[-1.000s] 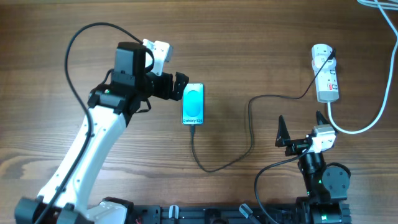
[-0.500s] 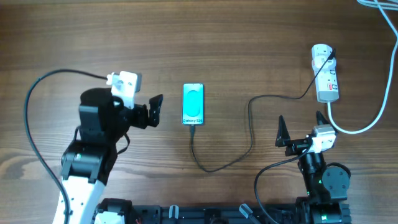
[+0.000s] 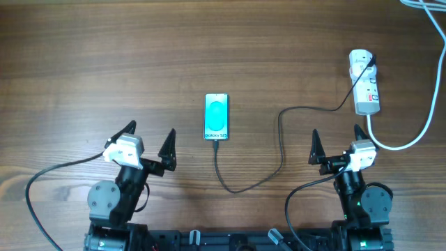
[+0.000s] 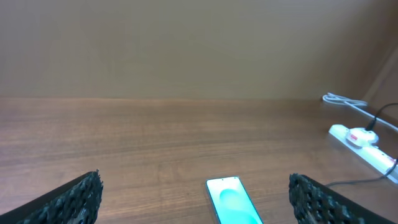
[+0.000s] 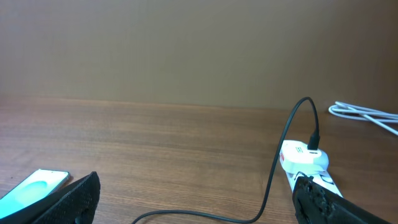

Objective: Plug charger to phone and switch on socket

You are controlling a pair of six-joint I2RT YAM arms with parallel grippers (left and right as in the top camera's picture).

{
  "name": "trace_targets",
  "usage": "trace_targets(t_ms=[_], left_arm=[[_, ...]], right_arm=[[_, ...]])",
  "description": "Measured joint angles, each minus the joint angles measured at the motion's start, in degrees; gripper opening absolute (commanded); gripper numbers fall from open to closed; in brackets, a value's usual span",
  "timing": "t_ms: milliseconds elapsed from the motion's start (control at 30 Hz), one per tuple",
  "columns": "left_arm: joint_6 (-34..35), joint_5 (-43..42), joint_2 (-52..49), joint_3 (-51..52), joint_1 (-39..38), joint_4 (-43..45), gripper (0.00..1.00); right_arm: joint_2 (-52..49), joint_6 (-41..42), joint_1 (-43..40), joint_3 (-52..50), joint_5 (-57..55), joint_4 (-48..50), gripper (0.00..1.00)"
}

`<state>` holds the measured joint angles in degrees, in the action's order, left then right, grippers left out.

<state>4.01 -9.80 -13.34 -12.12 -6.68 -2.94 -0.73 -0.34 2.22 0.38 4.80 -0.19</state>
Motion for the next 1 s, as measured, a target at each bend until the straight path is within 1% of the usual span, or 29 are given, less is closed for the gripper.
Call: trace_targets(t_ms=[100, 233, 300, 367, 500, 567, 600, 633, 700, 767, 900, 1000], left_arm=[[2.3, 2.5, 3.9, 4.5, 0.0, 5.3, 1.0], [3.5, 4.7, 4.3, 5.2, 0.0, 6.4, 1.0], [3.8, 5.6, 6.4, 5.9, 0.0, 6.8, 1.0], [4.9, 6.8, 12.2, 10.3, 0.0, 8.0, 1.0], [5.4, 9.3, 12.5, 11.3, 0.0, 8.1, 1.0], [5.3, 10.7, 12.6, 11.3, 0.0, 4.7, 1.0], [4.7, 11.0, 12.7, 11.6, 0.0, -0.2, 1.0], [1.6, 10.8, 12.7, 11.6, 0.0, -1.2, 1.0], [-1.6, 10.6, 12.7, 11.6, 1.8, -1.2, 1.0], [-2.5, 11.3, 12.7, 11.6, 3.3, -1.2, 1.0], [-5.2, 11.4, 12.7, 11.6, 3.4, -1.2, 1.0], [-5.9, 11.4, 12.7, 11.6, 3.4, -1.2, 1.0]], right_arm=[[0.0, 0.0, 0.0, 0.0, 0.0, 0.0, 1.0], [0.0, 0.0, 0.0, 0.0, 0.0, 0.0, 1.0], [0.0, 0.0, 0.0, 0.0, 0.0, 0.0, 1.0], [0.0, 0.0, 0.0, 0.0, 0.0, 0.0, 0.99], [0.0, 0.0, 0.0, 0.0, 0.0, 0.0, 1.0], [0.0, 0.0, 0.0, 0.0, 0.0, 0.0, 1.0], [0.0, 0.0, 0.0, 0.0, 0.0, 0.0, 1.0], [0.0, 0.0, 0.0, 0.0, 0.0, 0.0, 1.0], [0.0, 0.0, 0.0, 0.0, 0.0, 0.0, 1.0], [0.0, 0.0, 0.0, 0.0, 0.0, 0.0, 1.0], [0.0, 0.0, 0.0, 0.0, 0.0, 0.0, 1.0], [0.0, 0.0, 0.0, 0.0, 0.0, 0.0, 1.0]])
